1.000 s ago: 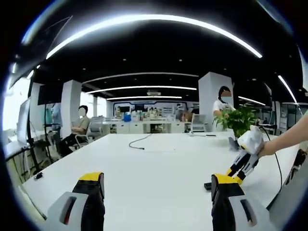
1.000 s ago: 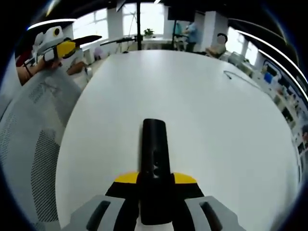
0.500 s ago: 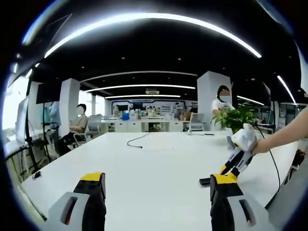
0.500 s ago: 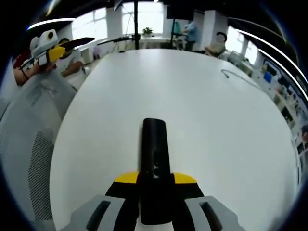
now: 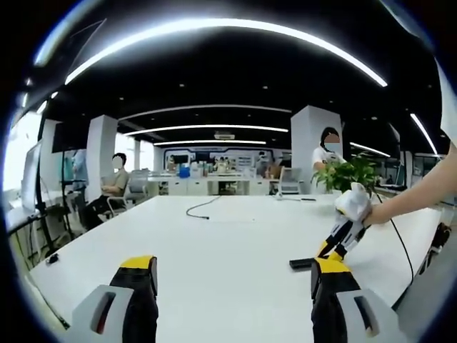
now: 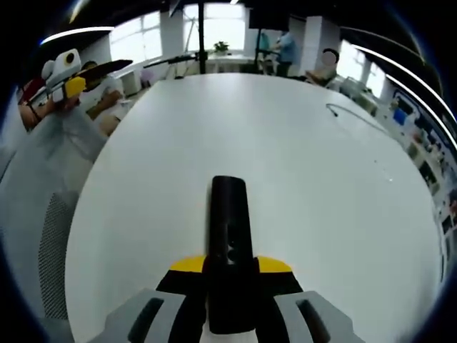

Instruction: Press the specified remote control buttons in sequence, fully releasing each button before pressing the next.

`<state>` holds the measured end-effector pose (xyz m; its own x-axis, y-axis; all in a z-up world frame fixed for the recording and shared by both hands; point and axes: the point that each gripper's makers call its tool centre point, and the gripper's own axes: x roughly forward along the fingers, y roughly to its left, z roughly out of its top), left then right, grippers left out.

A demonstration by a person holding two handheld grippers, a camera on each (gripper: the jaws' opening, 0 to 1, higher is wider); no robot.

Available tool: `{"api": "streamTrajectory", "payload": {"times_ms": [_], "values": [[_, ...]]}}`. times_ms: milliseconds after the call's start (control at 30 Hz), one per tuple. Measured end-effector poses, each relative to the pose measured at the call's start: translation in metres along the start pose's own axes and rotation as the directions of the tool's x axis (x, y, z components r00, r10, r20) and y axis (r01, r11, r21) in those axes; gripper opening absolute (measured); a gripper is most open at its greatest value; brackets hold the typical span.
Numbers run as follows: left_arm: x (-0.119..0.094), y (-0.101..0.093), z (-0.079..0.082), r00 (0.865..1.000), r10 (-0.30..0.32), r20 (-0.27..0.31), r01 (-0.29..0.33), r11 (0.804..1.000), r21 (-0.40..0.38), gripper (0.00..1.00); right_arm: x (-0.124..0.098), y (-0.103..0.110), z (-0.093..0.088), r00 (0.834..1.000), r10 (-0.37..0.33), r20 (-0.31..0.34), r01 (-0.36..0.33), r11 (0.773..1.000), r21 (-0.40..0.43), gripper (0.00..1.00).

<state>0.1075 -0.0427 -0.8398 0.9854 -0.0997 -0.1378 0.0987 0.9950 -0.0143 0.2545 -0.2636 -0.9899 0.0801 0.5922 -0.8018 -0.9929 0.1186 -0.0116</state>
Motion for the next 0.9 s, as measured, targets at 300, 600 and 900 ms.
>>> {"api": "streamTrajectory", "payload": {"times_ms": [300,600,900], "values": [[0.0,0.0,-0.002,1.0,-0.001,-0.008,0.001,1.0,0.005,0.92,0.003,-0.01,0.003,1.0,0.012,0.007,-0.013,1.0,0.003,0.21],[0.0,0.0,-0.002,1.0,-0.003,-0.008,0.003,1.0,0.003,0.91,-0.003,-0.009,0.015,0.982,0.049,0.182,-0.097,0.96,0.263,0.22],[0.001,-0.001,-0.004,1.0,-0.007,-0.018,0.008,1.0,0.009,0.91,-0.021,-0.013,0.028,0.932,-0.048,0.358,-0.121,0.894,0.432,0.38]]}}
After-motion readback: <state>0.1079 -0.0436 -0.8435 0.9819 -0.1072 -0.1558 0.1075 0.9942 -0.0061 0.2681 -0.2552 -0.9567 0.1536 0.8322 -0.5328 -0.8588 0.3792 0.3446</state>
